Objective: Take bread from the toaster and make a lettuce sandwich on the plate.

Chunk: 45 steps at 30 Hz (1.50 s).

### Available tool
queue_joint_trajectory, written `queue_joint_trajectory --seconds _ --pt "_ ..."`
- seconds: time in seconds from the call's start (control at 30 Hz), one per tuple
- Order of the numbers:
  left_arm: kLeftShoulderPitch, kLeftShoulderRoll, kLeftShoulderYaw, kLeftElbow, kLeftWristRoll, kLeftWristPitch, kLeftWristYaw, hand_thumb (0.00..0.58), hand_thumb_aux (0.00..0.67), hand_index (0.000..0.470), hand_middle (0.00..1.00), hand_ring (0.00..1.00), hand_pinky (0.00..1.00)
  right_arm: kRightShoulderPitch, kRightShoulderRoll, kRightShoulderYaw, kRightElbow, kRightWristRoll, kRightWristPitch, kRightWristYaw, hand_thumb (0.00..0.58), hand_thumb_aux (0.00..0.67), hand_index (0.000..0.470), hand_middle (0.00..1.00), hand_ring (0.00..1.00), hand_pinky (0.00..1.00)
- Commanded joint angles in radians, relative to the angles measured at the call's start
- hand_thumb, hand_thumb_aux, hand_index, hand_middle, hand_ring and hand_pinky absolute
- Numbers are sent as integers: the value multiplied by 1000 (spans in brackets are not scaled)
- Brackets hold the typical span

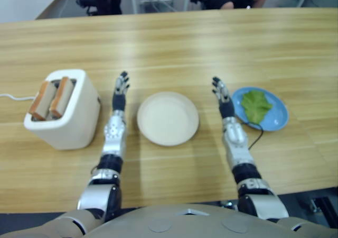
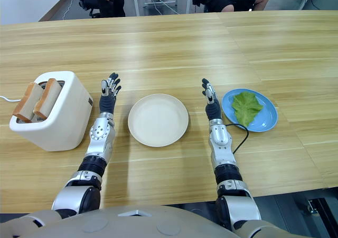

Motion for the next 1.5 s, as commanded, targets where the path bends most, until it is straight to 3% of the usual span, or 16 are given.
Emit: queue_joint_trajectory --seconds 0.03,0.3,0.4,0.5,0.6,0.67,0.8,0.9,1.13,1.5 --pt "9 -2 -12 -6 11 9 -3 0 0 0 0 0 0 11 0 10 -8 -6 13 -4 0 0 0 0 0 0" --pt "22 2 -34 -45 10 23 -28 0 0 0 0 0 0 3 4 11 -2 -17 16 -29 0 0 0 0 0 0" --pt "98 26 -68 -379 -18 122 -74 0 0 0 0 0 0 2 7 17 -1 -13 22 -14 0 0 0 0 0 0" --pt "163 145 -40 -876 -120 338 -128 0 0 0 0 0 0 9 9 18 -1 -8 26 -7 0 0 0 0 0 0" --pt "178 377 135 -1220 -285 545 -178 0 0 0 0 0 0 21 6 19 -8 -1 31 -4 0 0 0 0 0 0" --pt "196 558 318 -1294 -287 628 -213 0 0 0 0 0 0 27 5 20 -11 1 33 0 0 0 0 0 0 0" --pt "359 772 587 -1274 -88 696 -274 0 0 0 0 0 0 28 7 27 -10 5 36 9 0 0 0 0 0 0" --pt "512 864 649 -1207 175 688 -266 0 0 0 0 0 0 34 7 29 -17 12 40 17 0 0 0 0 0 0" --pt "703 922 512 -971 570 739 -203 0 0 0 0 0 0 50 8 30 -31 15 43 22 0 0 0 0 0 0" --pt "698 870 395 -947 645 800 -235 0 0 0 0 0 0 69 1 28 -56 17 62 31 0 0 0 0 0 0"
